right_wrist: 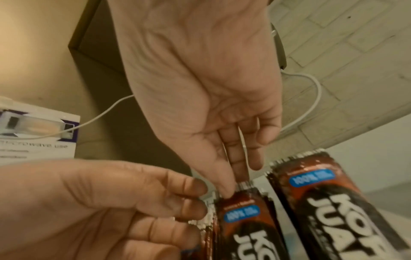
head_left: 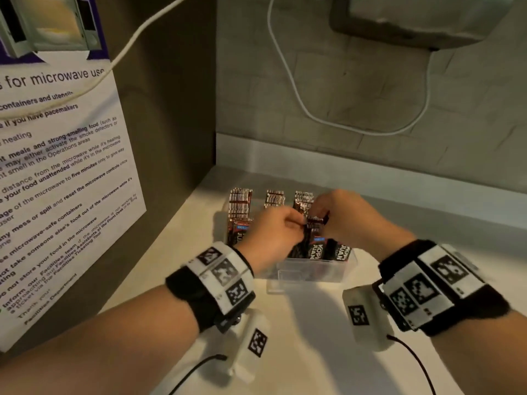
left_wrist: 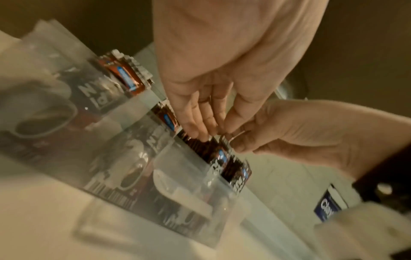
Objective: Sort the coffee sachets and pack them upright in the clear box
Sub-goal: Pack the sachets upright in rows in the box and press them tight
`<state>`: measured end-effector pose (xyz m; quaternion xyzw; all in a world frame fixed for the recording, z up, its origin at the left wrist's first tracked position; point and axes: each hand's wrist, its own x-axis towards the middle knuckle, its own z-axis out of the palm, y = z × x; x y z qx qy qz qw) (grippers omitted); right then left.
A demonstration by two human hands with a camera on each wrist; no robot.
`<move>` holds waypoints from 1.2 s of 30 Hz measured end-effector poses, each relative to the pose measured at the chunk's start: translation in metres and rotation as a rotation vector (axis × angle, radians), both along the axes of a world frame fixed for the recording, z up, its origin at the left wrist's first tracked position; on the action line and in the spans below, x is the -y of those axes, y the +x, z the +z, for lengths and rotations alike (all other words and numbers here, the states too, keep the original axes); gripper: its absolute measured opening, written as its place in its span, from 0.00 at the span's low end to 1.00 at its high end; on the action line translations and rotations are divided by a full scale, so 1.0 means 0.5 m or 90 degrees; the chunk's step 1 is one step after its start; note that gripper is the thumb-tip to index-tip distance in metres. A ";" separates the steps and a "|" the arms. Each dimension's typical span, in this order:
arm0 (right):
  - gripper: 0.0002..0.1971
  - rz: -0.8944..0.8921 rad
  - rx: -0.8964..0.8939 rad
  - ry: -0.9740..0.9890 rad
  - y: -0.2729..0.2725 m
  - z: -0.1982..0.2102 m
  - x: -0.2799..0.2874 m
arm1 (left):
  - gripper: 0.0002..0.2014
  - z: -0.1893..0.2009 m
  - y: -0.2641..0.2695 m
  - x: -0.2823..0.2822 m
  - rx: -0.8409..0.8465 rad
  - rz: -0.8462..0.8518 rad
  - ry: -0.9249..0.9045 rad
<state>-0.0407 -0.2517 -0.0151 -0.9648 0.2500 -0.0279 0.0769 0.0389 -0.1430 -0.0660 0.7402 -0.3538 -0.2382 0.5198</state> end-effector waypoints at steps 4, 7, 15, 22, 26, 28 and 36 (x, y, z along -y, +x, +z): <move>0.10 -0.013 -0.030 -0.011 -0.004 -0.022 0.012 | 0.15 -0.011 -0.015 0.031 0.141 -0.015 0.073; 0.09 -0.012 -0.042 -0.034 -0.002 -0.029 0.019 | 0.20 -0.006 -0.016 0.044 0.235 0.007 0.113; 0.14 -0.013 -0.041 -0.004 -0.001 -0.024 0.029 | 0.08 -0.001 0.006 0.052 0.145 -0.004 0.047; 0.10 0.002 0.079 0.106 -0.003 0.020 0.029 | 0.11 0.021 0.034 0.045 0.122 0.016 -0.005; 0.15 0.003 0.110 0.116 0.000 0.034 0.037 | 0.09 0.074 0.087 0.005 0.113 0.047 -0.023; 0.16 -0.004 0.086 0.098 0.008 0.026 0.039 | 0.12 0.099 0.120 -0.024 0.076 0.027 -0.003; 0.17 -0.020 0.007 -0.006 0.024 -0.013 0.028 | 0.09 0.091 0.190 -0.095 0.056 0.064 0.067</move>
